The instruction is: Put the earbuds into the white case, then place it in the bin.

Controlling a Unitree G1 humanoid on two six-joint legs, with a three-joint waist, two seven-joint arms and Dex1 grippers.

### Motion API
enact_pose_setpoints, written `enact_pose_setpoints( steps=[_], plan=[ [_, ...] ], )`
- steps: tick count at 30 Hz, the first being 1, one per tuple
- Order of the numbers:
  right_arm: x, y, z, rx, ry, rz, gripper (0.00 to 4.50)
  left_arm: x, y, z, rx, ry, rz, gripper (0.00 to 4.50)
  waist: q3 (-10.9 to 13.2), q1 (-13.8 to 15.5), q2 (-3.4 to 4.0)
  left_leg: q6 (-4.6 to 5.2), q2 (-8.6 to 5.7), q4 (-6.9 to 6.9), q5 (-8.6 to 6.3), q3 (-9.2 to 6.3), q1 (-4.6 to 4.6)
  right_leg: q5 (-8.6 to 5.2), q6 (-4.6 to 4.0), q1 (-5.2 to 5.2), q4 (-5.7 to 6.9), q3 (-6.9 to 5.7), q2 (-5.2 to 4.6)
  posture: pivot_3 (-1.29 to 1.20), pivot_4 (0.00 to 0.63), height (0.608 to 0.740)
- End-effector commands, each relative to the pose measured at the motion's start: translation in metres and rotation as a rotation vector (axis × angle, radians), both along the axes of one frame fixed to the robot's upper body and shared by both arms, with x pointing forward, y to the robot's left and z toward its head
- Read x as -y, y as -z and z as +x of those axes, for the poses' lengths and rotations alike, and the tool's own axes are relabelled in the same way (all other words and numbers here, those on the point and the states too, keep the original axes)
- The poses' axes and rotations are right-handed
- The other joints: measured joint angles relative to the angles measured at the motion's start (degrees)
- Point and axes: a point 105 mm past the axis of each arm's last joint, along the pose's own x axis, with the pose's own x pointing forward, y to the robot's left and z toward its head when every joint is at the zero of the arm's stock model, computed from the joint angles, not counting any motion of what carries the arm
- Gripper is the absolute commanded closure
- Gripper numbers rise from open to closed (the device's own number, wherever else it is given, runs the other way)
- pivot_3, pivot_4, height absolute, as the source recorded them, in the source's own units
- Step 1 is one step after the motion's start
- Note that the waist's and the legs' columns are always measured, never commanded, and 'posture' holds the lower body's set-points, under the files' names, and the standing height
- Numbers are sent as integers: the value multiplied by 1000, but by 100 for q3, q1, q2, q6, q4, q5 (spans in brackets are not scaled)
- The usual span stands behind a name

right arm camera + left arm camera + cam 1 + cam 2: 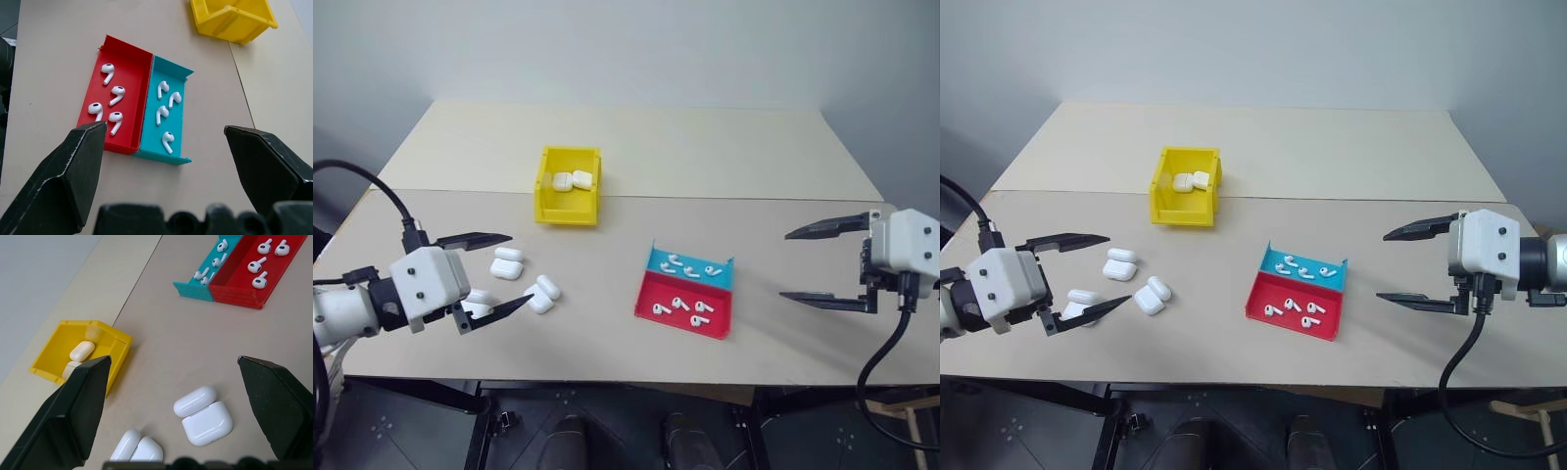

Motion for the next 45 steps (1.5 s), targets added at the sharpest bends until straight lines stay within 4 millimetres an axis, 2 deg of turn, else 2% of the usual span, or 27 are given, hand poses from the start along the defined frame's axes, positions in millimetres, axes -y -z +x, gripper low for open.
enact_pose_setpoints(
  steps=[1, 11, 14, 19, 25, 29, 33, 37, 39, 41, 45],
  plan=[
    [-3, -9, -1, 49, -20, -2, 50, 2, -7, -1, 30, 1, -1, 0, 0, 0, 0, 0, 0, 0, 0, 0, 0, 0, 0, 0, 0, 0, 0, 0, 150, 740],
    [-4, -9, 0, 43, -23, -3, 50, 0, -4, 0, 60, -51, 23, 0, 0, -2, 0, 0, 0, 0, 0, 0, 0, 0, 0, 0, 0, 0, 0, 0, 150, 740],
    [-3, -8, 0, 36, -25, -4, 50, -1, -5, 1, 96, -110, 16, 0, 0, 1, 0, 0, 0, 0, 0, 0, 0, 0, 0, 0, 0, 0, 0, 0, 150, 740],
    [-5, -9, 2, 30, -31, -6, 50, -1, -3, -2, 143, -229, 127, 0, 0, -12, -1, 0, 0, 0, 0, -1, 0, 0, 0, 0, -1, 1, 0, 0, 150, 740],
    [-5, -5, -2, -2, -41, -7, 50, -6, -5, 0, 10, -341, 139, 0, 1, 17, -3, 0, 0, 0, 0, -1, 1, 0, 1, 1, 1, -1, 0, 0, 150, 740],
    [-7, -3, -2, -9, -37, -1, 50, -25, -10, 22, -125, -543, 72, 0, 2, 20, -3, 0, -1, 0, 0, -3, 3, -1, 1, 1, 5, -1, 0, 0, 150, 740],
    [-8, -2, 0, -10, -36, 1, 50, -39, -23, 54, -271, -768, -101, 0, 3, 12, -7, 0, -4, 0, 0, -9, 1, -1, 2, 0, 8, -2, 2, 0, 150, 740],
    [-11, 0, 0, -13, -33, 8, 50, -42, -21, 61, -449, -848, -130, 0, 3, -54, -9, 1, -6, 1, 0, -12, -13, -1, 4, -9, 5, -1, 2, 0, 150, 740],
    [-12, 4, 1, -21, -30, 17, 50, -49, -18, 64, -498, -888, -94, 0, 4, -96, -10, 1, -6, 0, 0, -13, -19, -3, 5, -17, 6, 0, 2, 0, 150, 740],
    [-14, 8, 0, -33, -35, 24, 50, -60, -19, 74, -549, -948, -132, 0, 5, -106, -13, 1, -5, -1, 0, -15, -22, -4, 4, -22, 9, -2, 3, 0, 150, 740],
    [-17, 13, 2, -44, -38, 32, 50, -62, -15, 81, -645, -967, -119, 0, 8, -114, -18, -1, -9, 1, 1, -18, -19, -4, 4, -18, 17, -5, 1, 0, 150, 740]
  ],
)
